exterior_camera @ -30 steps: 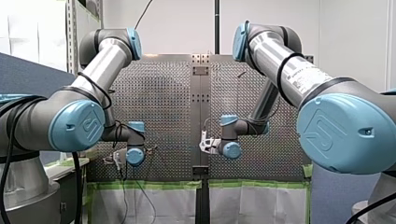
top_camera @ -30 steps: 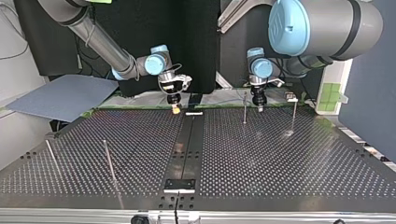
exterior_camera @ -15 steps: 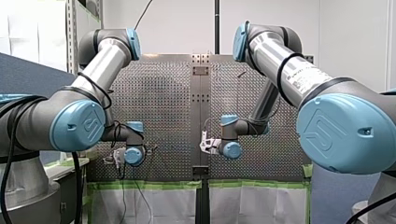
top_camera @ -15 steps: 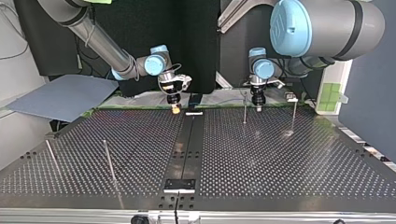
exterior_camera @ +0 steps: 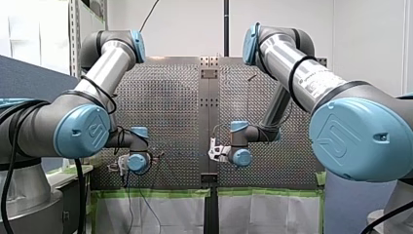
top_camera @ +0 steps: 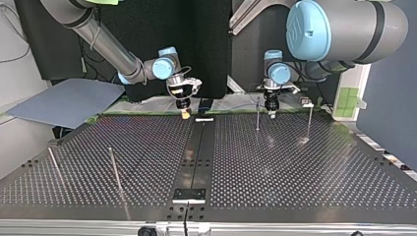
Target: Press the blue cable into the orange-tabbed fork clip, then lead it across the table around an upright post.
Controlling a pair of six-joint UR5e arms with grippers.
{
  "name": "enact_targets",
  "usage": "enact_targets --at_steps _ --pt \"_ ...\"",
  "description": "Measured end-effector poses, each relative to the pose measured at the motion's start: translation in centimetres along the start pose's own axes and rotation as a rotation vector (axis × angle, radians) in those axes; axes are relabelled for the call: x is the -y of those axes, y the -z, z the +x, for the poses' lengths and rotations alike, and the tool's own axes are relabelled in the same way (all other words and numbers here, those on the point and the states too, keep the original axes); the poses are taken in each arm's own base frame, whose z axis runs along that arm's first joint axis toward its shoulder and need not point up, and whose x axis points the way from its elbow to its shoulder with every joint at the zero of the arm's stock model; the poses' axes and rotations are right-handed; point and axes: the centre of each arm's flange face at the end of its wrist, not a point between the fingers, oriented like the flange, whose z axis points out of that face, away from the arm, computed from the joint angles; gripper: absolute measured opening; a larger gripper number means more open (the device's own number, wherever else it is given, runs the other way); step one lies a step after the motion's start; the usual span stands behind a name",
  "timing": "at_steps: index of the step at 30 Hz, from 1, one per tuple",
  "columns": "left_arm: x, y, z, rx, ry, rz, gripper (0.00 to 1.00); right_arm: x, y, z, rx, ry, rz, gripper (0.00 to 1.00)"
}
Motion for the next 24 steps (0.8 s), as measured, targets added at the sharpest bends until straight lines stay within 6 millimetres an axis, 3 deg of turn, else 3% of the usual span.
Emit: enact_targets --at_steps 13,24 --pt "-1.0 0.6 0.5 -0.072 0.065 -0.037 1.00 0.0 0.1 -0.2 0.015 0.002 -0.001 0.00" --pt "-2.0 3.2 0.6 -0.096 0.066 0.009 1.00 0.0 0.2 -0.3 0.026 0.009 -0.002 0.00"
